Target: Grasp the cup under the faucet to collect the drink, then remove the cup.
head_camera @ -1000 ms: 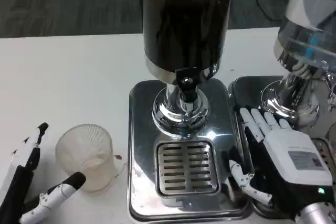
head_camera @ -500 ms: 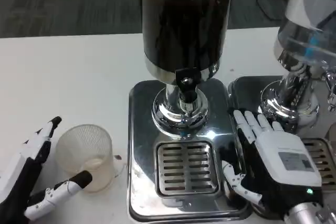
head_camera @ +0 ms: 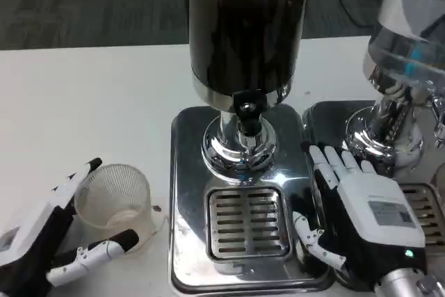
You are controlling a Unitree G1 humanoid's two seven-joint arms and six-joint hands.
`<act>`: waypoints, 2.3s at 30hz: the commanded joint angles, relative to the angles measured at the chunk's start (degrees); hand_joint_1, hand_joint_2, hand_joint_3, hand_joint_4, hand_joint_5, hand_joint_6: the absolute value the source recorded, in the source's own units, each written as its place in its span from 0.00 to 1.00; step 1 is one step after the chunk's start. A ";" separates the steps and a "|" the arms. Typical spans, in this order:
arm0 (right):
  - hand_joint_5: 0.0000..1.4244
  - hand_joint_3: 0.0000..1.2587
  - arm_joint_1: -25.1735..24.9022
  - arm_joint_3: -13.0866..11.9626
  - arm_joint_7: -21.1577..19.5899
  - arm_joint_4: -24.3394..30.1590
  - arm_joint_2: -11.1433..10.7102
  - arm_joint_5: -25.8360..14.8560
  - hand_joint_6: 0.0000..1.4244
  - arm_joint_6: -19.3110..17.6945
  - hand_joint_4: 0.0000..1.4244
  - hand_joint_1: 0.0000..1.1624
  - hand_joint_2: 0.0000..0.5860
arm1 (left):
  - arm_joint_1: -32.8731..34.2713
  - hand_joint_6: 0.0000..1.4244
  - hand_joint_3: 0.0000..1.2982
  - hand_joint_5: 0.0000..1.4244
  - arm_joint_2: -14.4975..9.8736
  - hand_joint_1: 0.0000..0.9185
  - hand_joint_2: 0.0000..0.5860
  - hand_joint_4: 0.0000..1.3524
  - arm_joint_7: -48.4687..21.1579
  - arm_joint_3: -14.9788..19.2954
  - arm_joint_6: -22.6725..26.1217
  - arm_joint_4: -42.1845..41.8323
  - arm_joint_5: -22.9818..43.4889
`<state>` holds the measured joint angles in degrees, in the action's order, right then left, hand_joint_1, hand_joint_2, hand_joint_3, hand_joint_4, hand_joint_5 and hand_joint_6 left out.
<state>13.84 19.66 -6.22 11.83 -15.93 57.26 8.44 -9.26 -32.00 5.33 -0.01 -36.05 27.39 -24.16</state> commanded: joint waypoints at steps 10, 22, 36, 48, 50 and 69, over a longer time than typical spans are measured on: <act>0.00 0.02 0.92 -0.28 0.34 2.79 -0.92 0.55 0.00 0.94 0.00 0.25 0.85 | 3.94 0.00 0.00 0.00 2.14 0.22 0.06 0.00 1.72 -2.97 -5.15 6.17 1.34; 0.00 0.04 0.20 -1.72 2.22 3.71 -3.64 -0.67 0.00 0.10 0.00 0.26 0.82 | 4.35 0.00 0.00 0.03 6.24 0.27 0.08 0.00 7.81 -3.65 -7.41 7.81 0.22; 0.00 0.08 0.97 -2.66 2.48 4.57 -4.30 -1.75 0.00 0.33 0.00 0.22 0.76 | 5.66 0.02 0.00 0.06 7.32 0.44 0.16 0.00 8.40 -5.46 -7.54 10.15 0.15; 0.00 0.11 1.07 -2.89 3.11 4.96 -4.27 -2.29 0.00 0.45 0.00 0.22 0.74 | 5.10 0.11 0.00 0.16 7.80 0.49 0.18 0.00 13.93 -5.46 -8.82 9.40 -1.72; 0.00 0.11 1.03 -2.95 2.93 4.96 -4.23 -2.37 0.00 0.54 0.00 0.22 0.73 | 5.01 0.14 0.00 0.20 7.95 0.49 0.18 0.00 15.91 -5.21 -9.01 9.18 -2.81; 0.00 0.12 0.17 -2.83 2.58 4.23 -3.55 -2.17 0.00 0.61 0.00 0.22 0.73 | 6.15 0.27 0.18 0.36 7.98 0.57 0.23 0.17 23.24 -5.42 -9.96 11.26 -6.08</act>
<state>14.26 17.14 -3.29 16.12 -19.51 54.82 9.01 -3.72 -24.00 26.97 -5.39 -44.90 38.39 -29.70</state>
